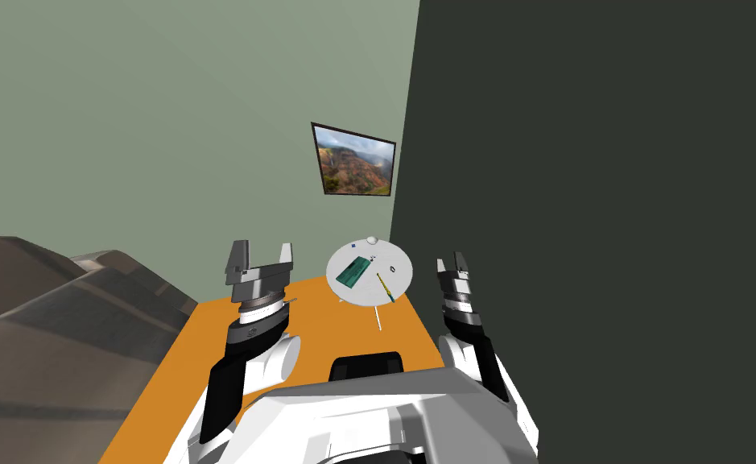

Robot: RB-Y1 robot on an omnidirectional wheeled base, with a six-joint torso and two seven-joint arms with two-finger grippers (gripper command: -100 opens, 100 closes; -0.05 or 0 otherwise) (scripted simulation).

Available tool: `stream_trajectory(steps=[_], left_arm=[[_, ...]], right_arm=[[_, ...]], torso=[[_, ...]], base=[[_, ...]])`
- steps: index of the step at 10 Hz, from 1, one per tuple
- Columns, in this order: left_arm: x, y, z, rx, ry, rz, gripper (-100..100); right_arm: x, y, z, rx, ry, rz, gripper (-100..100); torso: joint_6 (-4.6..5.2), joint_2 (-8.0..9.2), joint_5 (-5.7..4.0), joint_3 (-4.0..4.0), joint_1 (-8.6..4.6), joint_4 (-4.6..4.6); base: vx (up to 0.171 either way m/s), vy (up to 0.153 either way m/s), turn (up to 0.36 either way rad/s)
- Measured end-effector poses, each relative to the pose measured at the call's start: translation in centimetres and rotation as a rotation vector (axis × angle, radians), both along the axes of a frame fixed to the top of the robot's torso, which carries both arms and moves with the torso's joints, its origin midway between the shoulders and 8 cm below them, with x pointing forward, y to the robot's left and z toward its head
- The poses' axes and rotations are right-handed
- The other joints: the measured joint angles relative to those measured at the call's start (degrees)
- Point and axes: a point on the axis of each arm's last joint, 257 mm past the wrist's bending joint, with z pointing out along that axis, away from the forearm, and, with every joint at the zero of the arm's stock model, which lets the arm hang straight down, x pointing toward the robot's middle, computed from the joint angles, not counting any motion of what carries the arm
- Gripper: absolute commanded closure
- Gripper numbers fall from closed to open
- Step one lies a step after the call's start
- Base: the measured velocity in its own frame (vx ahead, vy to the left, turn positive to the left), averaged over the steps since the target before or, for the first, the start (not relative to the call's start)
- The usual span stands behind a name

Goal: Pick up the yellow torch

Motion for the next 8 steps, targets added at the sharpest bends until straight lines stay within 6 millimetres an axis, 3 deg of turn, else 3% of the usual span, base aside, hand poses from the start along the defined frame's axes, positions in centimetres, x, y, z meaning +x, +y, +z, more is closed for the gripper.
stream_trajectory(steps=[8], left_arm=[[0.0, 0.0, 0.0, 0.0, 0.0, 0.0, 0]], right_arm=[[5.5, -1.1, -3.5, 0.125, 0.11, 0.145, -100]], torso=[[-0.01, -0.02, 0.03, -0.01, 0.13, 0.0]], base=[[-0.003, 0.032, 0.05]])
